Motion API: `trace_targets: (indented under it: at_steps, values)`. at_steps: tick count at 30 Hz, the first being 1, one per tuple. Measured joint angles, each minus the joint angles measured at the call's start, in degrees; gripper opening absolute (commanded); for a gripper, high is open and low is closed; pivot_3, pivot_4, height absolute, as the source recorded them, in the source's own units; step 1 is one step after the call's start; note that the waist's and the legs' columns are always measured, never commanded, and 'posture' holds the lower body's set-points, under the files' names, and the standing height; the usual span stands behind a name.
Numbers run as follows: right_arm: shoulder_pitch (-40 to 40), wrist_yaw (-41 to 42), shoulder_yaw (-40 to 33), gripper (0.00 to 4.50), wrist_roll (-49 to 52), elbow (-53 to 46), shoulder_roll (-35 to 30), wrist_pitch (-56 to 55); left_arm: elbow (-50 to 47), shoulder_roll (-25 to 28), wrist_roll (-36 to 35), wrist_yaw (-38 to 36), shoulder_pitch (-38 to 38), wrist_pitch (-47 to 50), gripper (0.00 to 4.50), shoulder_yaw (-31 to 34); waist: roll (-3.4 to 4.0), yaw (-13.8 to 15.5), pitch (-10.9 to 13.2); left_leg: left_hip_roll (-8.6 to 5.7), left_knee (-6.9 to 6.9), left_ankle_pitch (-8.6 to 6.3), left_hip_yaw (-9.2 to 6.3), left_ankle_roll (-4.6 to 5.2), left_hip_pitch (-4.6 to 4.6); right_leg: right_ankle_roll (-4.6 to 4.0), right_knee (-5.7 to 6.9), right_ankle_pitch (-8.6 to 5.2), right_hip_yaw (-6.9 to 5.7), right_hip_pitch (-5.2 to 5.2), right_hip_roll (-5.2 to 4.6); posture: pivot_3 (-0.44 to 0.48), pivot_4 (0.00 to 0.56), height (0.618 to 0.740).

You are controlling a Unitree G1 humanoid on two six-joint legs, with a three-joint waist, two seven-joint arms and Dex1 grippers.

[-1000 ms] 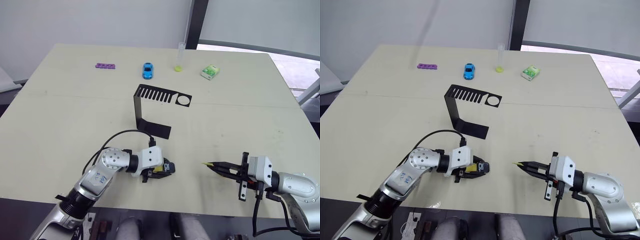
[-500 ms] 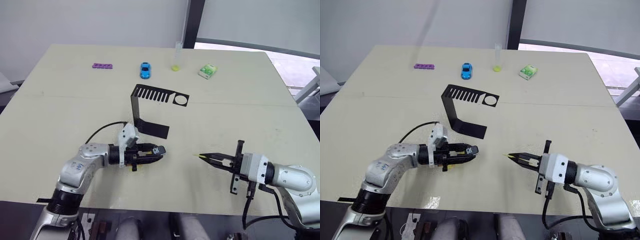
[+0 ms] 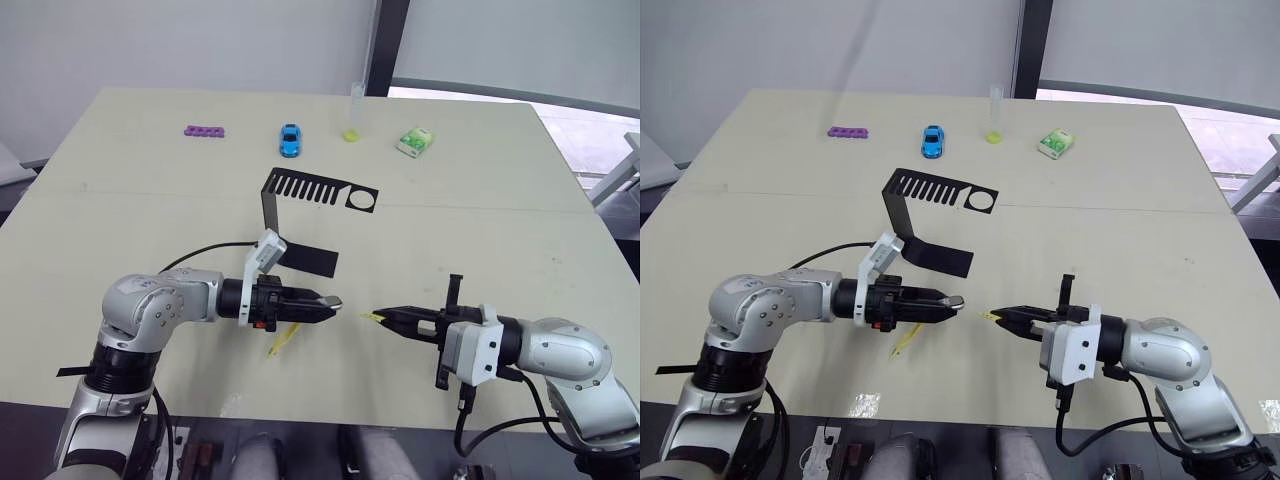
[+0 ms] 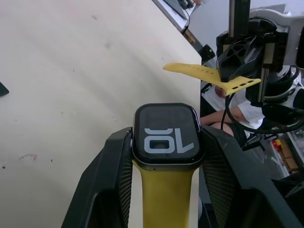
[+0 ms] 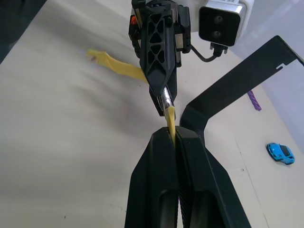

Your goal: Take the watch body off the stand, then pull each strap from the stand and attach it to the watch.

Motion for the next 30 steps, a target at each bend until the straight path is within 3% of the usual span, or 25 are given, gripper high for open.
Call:
trace_targets:
  at_steps: [30]
  values:
    - [-1.9,-4.1,3.5,0.00,-5.0,4.1,1.2,-3.8,-2.2,-3.3,-3.3,6.9,0.1,3.9,1.60,0.7,0.00,-0.1,0.0,-0.01,0.10,0.00,0.02,-0.01,-0.02,-0.02,0.09,-0.01,0.02,-0.04,0.00,0.000,0.150,0.740]
